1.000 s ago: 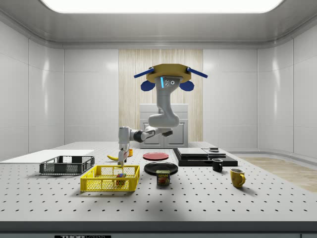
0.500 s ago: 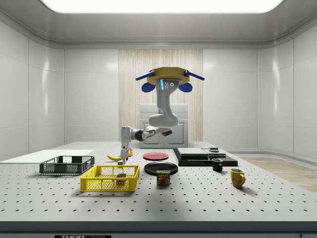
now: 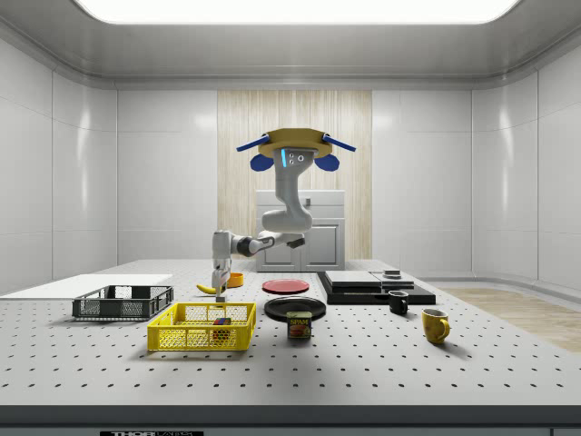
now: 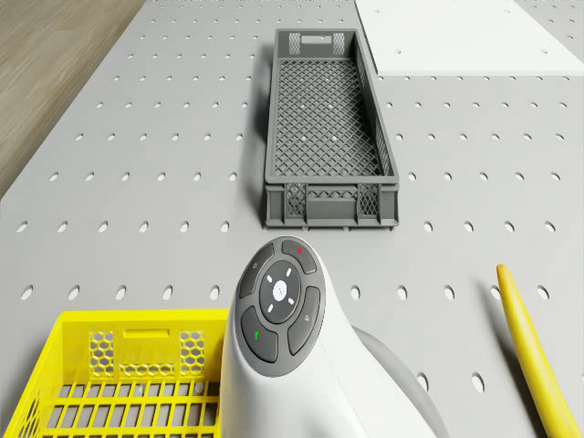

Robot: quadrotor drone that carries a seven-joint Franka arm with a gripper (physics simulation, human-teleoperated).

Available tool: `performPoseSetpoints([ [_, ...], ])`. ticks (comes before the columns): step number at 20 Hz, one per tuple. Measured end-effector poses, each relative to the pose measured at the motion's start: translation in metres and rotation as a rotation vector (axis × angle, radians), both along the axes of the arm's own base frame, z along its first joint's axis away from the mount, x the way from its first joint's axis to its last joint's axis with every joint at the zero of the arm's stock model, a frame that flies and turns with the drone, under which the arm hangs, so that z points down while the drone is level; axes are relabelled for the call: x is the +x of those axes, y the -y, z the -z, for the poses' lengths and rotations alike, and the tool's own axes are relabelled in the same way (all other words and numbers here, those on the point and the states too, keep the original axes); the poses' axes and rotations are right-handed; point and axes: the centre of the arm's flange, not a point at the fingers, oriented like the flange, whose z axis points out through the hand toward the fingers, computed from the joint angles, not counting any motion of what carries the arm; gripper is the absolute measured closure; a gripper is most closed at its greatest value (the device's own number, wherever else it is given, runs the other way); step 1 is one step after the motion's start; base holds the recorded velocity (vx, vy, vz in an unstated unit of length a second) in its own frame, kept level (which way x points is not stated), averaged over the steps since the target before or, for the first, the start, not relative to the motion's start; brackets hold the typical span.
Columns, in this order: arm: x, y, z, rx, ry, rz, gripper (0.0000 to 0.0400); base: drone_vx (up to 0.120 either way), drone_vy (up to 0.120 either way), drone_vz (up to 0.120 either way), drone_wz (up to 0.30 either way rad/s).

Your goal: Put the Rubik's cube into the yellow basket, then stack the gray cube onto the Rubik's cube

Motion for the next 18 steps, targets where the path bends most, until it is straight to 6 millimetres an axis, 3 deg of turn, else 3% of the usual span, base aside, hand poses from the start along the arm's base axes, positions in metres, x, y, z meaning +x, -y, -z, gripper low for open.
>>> performPoseSetpoints([
  [4,0.0000,0.0000,0.0000,0.000,0.000,0.000,0.0000,0.120,-0.120,0.000,0.000],
  [7,0.0000,0.0000,0.0000,0.000,0.000,0.000,0.0000,0.000,-0.120,-0.013,0.000],
  [14,0.0000,0.0000,0.0000,0.000,0.000,0.000,0.0000,0.000,-0.120,-0.120,0.000],
  [18,0.0000,0.0000,0.0000,0.000,0.000,0.000,0.0000,0.000,-0.120,0.000,0.000],
])
